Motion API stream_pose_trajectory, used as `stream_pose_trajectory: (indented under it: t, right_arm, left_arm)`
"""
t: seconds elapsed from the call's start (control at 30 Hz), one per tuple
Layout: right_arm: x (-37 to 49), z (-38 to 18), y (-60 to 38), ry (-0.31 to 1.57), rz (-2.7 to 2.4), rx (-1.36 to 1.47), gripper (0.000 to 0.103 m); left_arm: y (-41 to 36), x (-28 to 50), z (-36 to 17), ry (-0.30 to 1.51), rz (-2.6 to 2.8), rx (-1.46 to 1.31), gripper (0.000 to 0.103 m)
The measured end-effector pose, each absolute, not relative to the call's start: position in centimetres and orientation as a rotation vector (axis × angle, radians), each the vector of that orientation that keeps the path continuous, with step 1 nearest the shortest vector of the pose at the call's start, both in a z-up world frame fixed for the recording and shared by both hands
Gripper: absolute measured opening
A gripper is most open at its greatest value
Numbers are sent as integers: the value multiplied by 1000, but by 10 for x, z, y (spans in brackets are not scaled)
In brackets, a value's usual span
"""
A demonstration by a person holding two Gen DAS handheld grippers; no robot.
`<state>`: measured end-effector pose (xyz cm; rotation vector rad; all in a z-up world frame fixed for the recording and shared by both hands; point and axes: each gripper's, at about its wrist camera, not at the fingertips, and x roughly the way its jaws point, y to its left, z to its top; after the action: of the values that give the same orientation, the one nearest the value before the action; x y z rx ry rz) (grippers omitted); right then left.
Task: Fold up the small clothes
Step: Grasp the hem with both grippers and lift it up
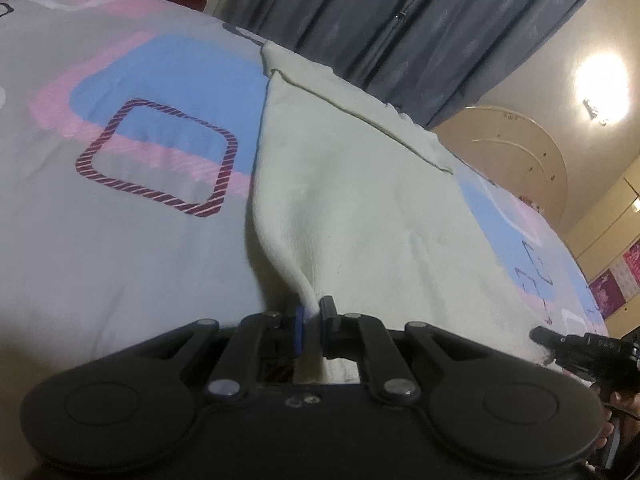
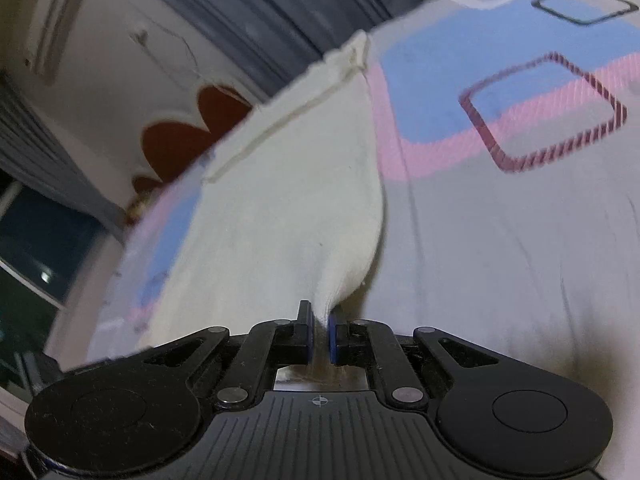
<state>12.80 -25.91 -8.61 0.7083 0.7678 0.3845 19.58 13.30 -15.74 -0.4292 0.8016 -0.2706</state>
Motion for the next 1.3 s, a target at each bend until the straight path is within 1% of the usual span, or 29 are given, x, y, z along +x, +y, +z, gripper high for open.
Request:
stream_pose_trajectory:
  t: [0.1,0.3,0.47,0.6,0.7,0.9,1.1,1.13,1.2,1.23,1.27,1.3]
  right_arm:
    - [136,-73,-258,728,392,693,7]
    - [157,-39,-252,646,425,654,7]
    - [201,-13,-247,591,426,587,7]
    - [271,-1,-255,584,402,576,7]
    - [331,-3,-263,587,386,597,7]
    - [439,-24,-281,601,391,616,7]
    - [526,-55,-290,664,381,654,7]
    - [537,-61,-290,668,383,650,7]
    - [551,-69,-289,655,403,633,7]
    - [555,-72,-289,654,387,609,8]
    - [555,-74,-290,651,367,595,17]
    - [554,-76,-292,632,362,596,29]
  left_arm:
    - [141,198,-155,761,-270,-506,7]
    - [144,216,-129,657,-288,-598,7]
    - [145,273,-108,611,-297,-660,7]
    - [143,343,-94,578,-286,-668,7]
    - [140,402,-91,580,-274,-650,7]
    - [135,501,-97,601,-244,-609,7]
    - [129,566,-120,658,-191,-558,8]
    - [127,574,-126,663,-188,-544,10]
    - [130,582,-131,631,-170,-551,31]
    - [134,580,-131,601,-161,-568,63]
    - [138,575,-130,550,-139,-586,88]
    - [141,568,-127,505,-130,-586,89]
